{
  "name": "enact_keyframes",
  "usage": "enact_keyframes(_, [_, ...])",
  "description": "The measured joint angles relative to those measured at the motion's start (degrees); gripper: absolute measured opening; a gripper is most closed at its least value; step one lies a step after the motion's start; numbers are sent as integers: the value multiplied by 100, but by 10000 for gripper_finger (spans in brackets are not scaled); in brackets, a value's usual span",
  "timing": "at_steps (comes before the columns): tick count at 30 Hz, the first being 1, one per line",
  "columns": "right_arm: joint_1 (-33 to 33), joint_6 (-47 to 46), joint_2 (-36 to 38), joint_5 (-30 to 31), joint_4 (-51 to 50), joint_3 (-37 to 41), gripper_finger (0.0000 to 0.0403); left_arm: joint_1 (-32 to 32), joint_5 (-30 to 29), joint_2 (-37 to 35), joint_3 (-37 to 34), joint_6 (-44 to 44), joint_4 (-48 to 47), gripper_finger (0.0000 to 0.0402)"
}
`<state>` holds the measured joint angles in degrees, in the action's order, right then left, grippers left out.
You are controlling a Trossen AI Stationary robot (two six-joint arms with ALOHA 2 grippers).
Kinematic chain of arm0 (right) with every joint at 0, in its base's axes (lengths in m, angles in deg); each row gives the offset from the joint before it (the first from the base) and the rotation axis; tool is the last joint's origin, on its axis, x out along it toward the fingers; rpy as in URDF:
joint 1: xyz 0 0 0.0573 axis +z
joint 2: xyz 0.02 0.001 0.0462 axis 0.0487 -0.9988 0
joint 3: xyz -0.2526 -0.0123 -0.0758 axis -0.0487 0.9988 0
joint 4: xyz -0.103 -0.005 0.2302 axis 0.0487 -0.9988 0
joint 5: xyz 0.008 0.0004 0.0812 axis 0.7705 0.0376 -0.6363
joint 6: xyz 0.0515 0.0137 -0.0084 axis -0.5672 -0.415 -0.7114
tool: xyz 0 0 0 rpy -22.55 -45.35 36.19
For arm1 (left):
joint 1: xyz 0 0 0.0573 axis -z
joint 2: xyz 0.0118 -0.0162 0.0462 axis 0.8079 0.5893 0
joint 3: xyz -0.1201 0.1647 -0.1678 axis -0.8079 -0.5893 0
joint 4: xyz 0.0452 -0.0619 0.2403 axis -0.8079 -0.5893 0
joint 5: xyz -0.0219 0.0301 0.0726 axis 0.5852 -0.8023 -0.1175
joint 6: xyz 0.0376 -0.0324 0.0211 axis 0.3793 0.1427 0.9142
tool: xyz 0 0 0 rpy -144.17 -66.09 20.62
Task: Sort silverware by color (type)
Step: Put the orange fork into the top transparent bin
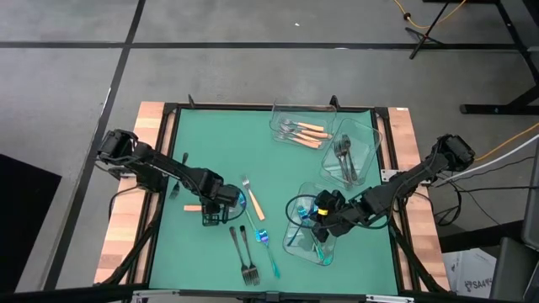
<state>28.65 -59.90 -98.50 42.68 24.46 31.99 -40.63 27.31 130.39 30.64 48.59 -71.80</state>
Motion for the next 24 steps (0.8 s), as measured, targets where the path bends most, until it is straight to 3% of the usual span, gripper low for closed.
enact_keyframes(19, [2,2,0,2,0,0,33,3,24,-37,-557,-144,687,105])
enact_keyframes(24, [2,3,0,7,0,0,33,3,-52,-33,-566,-142,748,80])
